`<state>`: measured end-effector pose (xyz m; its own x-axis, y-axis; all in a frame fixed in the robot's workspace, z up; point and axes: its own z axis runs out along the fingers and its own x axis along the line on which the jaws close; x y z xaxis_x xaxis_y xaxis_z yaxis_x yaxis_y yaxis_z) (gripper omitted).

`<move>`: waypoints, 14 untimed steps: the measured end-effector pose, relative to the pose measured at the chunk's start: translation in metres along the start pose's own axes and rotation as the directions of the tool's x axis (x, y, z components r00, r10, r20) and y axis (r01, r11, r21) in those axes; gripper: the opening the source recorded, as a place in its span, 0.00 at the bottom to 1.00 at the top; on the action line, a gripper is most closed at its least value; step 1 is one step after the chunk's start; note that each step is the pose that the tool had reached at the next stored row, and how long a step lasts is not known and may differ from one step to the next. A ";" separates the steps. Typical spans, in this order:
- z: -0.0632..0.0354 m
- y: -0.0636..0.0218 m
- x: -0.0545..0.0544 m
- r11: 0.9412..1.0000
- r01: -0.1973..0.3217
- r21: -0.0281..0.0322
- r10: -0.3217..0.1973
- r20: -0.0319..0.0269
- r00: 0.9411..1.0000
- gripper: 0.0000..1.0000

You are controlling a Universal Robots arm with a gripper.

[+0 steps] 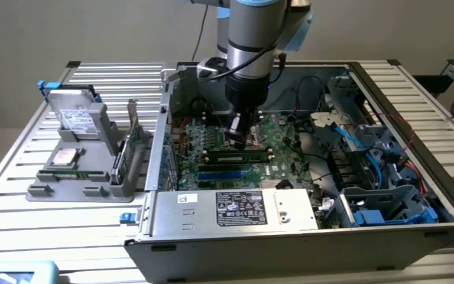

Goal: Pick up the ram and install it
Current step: 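Press down the ram until it locks into place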

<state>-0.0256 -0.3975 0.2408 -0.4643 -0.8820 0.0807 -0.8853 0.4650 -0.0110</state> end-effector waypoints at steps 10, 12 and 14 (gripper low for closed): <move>0.0000 0.0000 0.000 0.993 -0.117 -0.003 0.117 0.002 0.993 0.11; 0.0000 0.0000 0.000 0.991 -0.137 -0.004 0.137 0.002 0.991 0.11; 0.0000 0.0000 0.000 0.987 -0.159 -0.004 0.159 0.003 0.987 0.11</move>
<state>-0.0256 -0.3975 0.2408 -0.5990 -0.7972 0.0753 -0.8002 0.5994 -0.0200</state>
